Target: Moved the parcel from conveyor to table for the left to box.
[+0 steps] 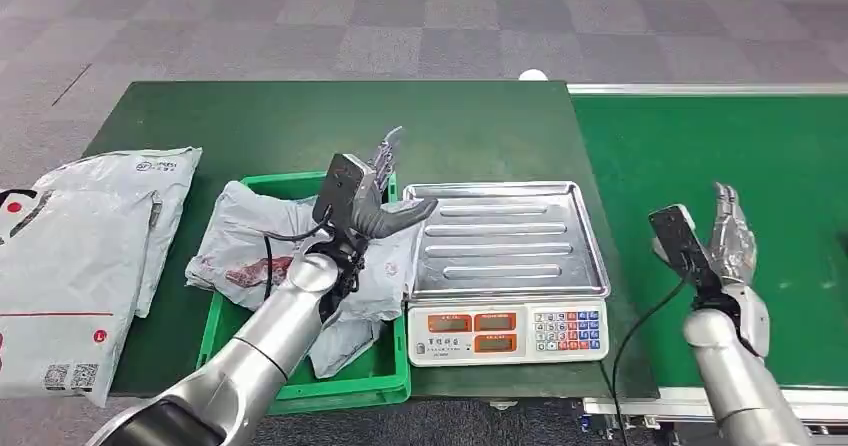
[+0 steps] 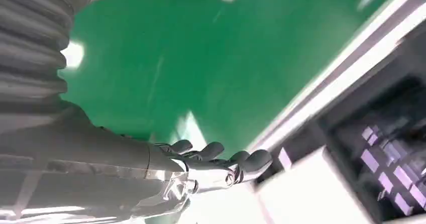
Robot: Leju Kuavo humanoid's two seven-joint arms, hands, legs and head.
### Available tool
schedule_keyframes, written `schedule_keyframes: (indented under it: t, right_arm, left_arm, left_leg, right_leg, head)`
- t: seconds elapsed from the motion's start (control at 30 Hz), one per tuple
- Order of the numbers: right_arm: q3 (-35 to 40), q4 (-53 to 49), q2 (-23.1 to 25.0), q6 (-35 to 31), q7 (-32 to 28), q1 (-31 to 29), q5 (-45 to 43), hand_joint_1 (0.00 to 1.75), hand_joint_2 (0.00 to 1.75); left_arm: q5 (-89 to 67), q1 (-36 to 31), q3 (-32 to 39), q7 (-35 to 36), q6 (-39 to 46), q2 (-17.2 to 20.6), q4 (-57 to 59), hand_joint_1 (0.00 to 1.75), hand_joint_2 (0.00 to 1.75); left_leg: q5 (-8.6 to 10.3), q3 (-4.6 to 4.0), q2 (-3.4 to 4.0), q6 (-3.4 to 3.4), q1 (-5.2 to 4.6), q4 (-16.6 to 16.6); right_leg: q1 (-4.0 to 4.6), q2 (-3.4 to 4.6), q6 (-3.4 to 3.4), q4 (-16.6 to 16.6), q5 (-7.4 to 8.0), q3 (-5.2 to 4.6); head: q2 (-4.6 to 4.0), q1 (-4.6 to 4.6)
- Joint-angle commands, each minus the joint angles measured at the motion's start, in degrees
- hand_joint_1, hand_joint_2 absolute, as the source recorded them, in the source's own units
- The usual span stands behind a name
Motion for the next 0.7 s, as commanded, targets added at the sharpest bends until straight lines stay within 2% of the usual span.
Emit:
schedule_keyframes:
  t: [0.03, 0.2, 0.23, 0.33, 0.53, 0.7]
  right_arm:
    - [-10.2, 10.1, -1.4, -4.6, 3.3, 1.4, 9.7, 0.0, 1.75]
    - [-12.8, 9.7, -1.5, -3.9, 5.7, 2.6, 13.4, 0.0, 1.75]
    - [-13.7, 10.2, -1.2, -2.1, 5.8, 2.2, 13.9, 0.0, 1.75]
    - [-13.6, 13.4, -0.5, -1.7, 8.6, -0.4, 18.8, 0.0, 1.75]
    - [-11.2, 19.1, 1.3, -5.5, 10.6, -4.9, 27.4, 0.0, 1.75]
    - [-10.8, 20.2, 2.0, -5.1, 11.8, -6.1, 28.3, 0.0, 1.75]
  left_arm:
    - [-0.5, -0.4, 0.2, 1.1, -0.6, 1.6, 0.3, 0.0, 1.75]
    - [-0.5, 0.6, 0.8, 0.8, -1.0, 2.7, -0.3, 0.0, 1.75]
    - [-0.4, 1.2, 1.3, 0.8, -0.9, 3.3, -0.9, 0.0, 1.75]
    - [-0.3, 1.8, 2.0, 0.6, -1.0, 3.8, -1.4, 0.0, 1.75]
    - [-0.3, 3.0, 2.5, 0.4, -1.2, 4.3, -3.0, 0.0, 1.75]
    - [-0.2, 3.7, 2.7, 0.4, -1.2, 4.4, -3.7, 0.0, 1.75]
  left_leg:
    - [-0.03, 0.26, -0.14, -0.04, 0.08, -0.2]
    - [-0.1, 0.18, 0.06, 0.0, 0.03, -0.1]
    - [-0.1, 0.25, 0.06, -0.01, 0.04, -0.1]
    - [-0.09, 0.23, 0.11, 0.0, 0.0, -0.1]
    - [-0.11, 0.18, 0.35, 0.01, 0.01, -0.1]
    - [-0.1, 0.15, 0.3, 0.0, 0.04, -0.1]
  right_leg:
    - [0.09, -0.13, -0.08, -0.2, -0.04, 0.35]
    - [0.04, 0.08, -0.08, -0.1, -0.01, 0.23]
    - [0.05, 0.07, -0.11, -0.2, -0.02, 0.28]
    - [0.01, 0.11, -0.08, -0.1, -0.01, 0.22]
    - [0.02, 0.36, -0.08, -0.1, 0.04, 0.1]
    - [0.05, 0.3, -0.07, -0.1, 0.04, 0.11]
  head:
    - [0.0, 0.0]
    - [0.0, 0.02]
    - [0.0, 0.0]
    - [0.0, 0.0]
    - [0.0, 0.0]
    - [0.0, 0.0]
